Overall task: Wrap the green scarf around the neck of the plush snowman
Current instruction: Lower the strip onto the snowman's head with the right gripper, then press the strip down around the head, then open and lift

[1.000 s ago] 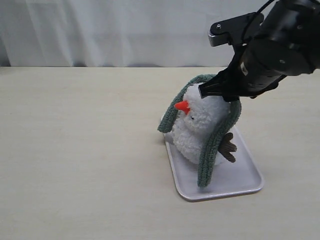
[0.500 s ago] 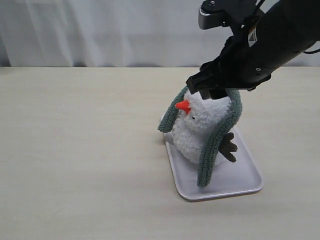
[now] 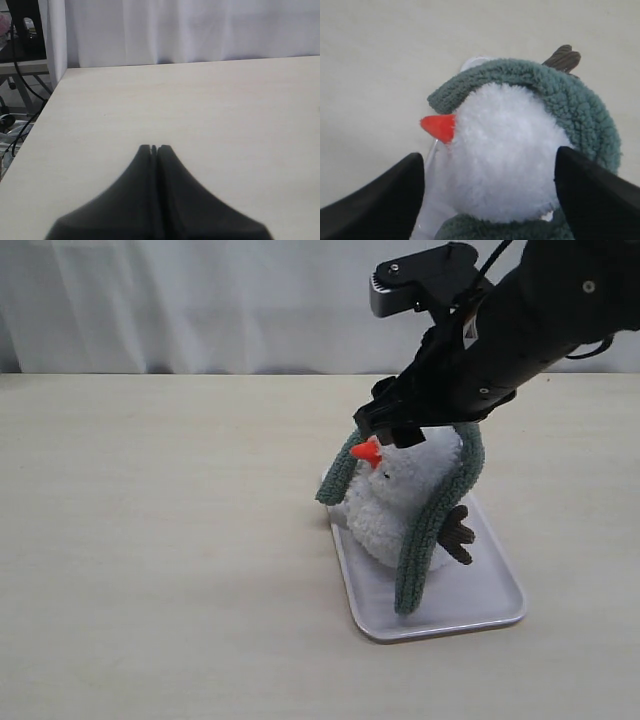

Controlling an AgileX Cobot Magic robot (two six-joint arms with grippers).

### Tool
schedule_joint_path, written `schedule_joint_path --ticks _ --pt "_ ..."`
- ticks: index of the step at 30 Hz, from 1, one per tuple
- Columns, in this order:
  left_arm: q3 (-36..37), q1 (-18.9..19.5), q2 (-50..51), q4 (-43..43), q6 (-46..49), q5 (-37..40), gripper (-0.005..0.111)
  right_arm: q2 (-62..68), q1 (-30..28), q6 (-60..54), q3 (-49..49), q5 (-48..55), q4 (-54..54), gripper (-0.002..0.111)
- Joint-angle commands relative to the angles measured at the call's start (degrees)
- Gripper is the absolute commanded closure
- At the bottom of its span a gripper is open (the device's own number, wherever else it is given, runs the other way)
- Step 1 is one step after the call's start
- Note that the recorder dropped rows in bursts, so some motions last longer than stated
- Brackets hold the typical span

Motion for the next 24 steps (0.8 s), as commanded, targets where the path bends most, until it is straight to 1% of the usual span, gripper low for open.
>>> schedule_joint_path --ticks 1,4,13,16,18,20,22,24 --pt "0.21 0.29 -0.10 -0.41 -0.29 -0.71 0.107 2.95 -0.31 1.32 -0.04 -1.36 -3.95 0.033" --pt "0.21 0.29 -0.10 -0.41 -0.29 -0.71 0.107 4.24 -0.31 3.01 -0.04 -1.62 -6.75 0.031" --pt "0.21 0.29 -0.10 -0.41 -0.29 -0.71 0.107 7.33 -0.31 3.22 -0.04 -0.41 -5.64 0.031" --pt "0.21 0.29 -0.10 -0.41 -0.29 -0.71 0.107 8.25 -0.31 2.08 -0.04 0.42 -5.64 0.035" --pt "0.21 0.29 -0.10 -0.41 -0.29 -0.71 0.107 8.67 -0.31 1.96 -0.04 0.42 -5.64 0.042" --pt "0.21 0.29 -0.10 -0.41 -0.29 -0.71 0.107 8.83 -0.20 0.60 -0.04 0.30 -5.64 0.052" --pt "0.21 0.29 -0.10 -0.41 -0.29 -0.71 0.107 8.83 -0.20 -2.36 -0.04 0.13 -4.77 0.063" --pt "0.21 0.29 -0.10 -0.41 -0.29 -0.71 0.107 8.83 -0.20 -5.73 -0.04 0.13 -2.86 0.078"
